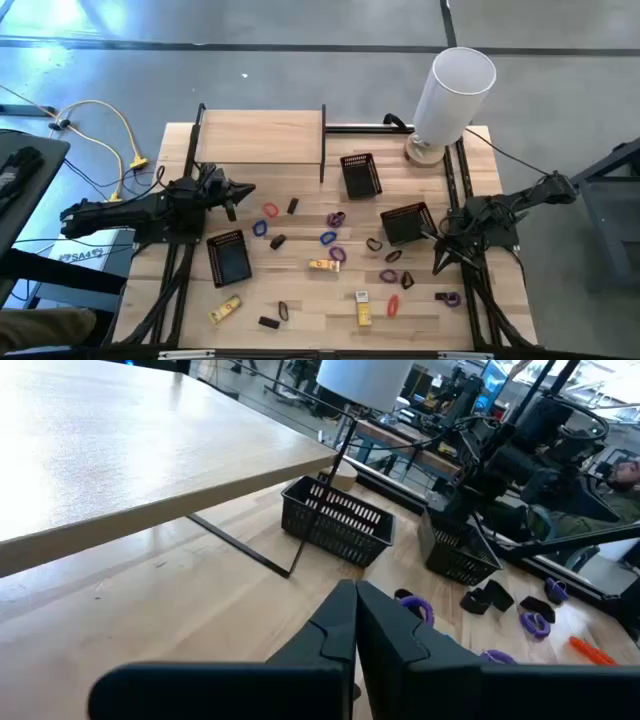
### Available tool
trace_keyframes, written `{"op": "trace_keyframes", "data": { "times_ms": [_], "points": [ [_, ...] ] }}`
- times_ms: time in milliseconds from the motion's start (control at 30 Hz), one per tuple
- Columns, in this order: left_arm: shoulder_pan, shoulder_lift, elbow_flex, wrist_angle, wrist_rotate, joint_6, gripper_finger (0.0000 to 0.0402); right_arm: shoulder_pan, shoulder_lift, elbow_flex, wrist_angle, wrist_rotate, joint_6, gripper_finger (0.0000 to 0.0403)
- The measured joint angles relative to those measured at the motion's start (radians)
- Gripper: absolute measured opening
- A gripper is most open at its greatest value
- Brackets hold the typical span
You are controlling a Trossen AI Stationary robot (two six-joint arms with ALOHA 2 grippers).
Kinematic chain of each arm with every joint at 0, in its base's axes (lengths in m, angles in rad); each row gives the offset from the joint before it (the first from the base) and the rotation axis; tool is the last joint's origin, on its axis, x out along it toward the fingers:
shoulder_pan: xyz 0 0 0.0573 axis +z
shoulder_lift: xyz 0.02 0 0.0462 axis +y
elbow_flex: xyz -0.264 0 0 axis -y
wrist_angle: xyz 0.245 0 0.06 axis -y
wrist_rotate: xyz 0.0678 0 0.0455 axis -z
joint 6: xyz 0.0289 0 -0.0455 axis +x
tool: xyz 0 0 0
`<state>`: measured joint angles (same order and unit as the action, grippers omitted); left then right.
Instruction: Pick & Place Office Desk Supplies
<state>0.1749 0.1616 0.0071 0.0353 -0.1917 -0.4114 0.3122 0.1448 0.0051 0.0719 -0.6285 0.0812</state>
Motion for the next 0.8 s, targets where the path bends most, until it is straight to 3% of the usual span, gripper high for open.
{"op": "trace_keyframes", "data": {
  "times_ms": [233, 300, 500, 600, 700, 800],
  "points": [
    [0.000, 0.000, 0.000, 0.000, 0.000, 0.000, 0.0000, 0.000, 0.000, 0.000, 0.000, 0.001, 0.001, 0.0003],
    [0.000, 0.000, 0.000, 0.000, 0.000, 0.000, 0.0000, 0.000, 0.000, 0.000, 0.001, 0.048, 0.005, 0.0003],
    [0.000, 0.000, 0.000, 0.000, 0.000, 0.000, 0.0000, 0.000, 0.000, 0.000, -0.021, 0.641, 0.050, 0.0003],
    [0.000, 0.000, 0.000, 0.000, 0.000, 0.000, 0.0000, 0.000, 0.000, 0.000, -0.012, 0.874, 0.046, 0.0003],
    [0.000, 0.000, 0.000, 0.001, 0.000, 0.000, 0.0000, 0.000, 0.000, 0.000, 0.000, 1.007, 0.046, 0.0003],
    [0.000, 0.000, 0.000, 0.004, 0.000, 0.000, 0.0000, 0.000, 0.000, 0.000, 0.003, 1.038, 0.046, 0.0003]
  ]
}}
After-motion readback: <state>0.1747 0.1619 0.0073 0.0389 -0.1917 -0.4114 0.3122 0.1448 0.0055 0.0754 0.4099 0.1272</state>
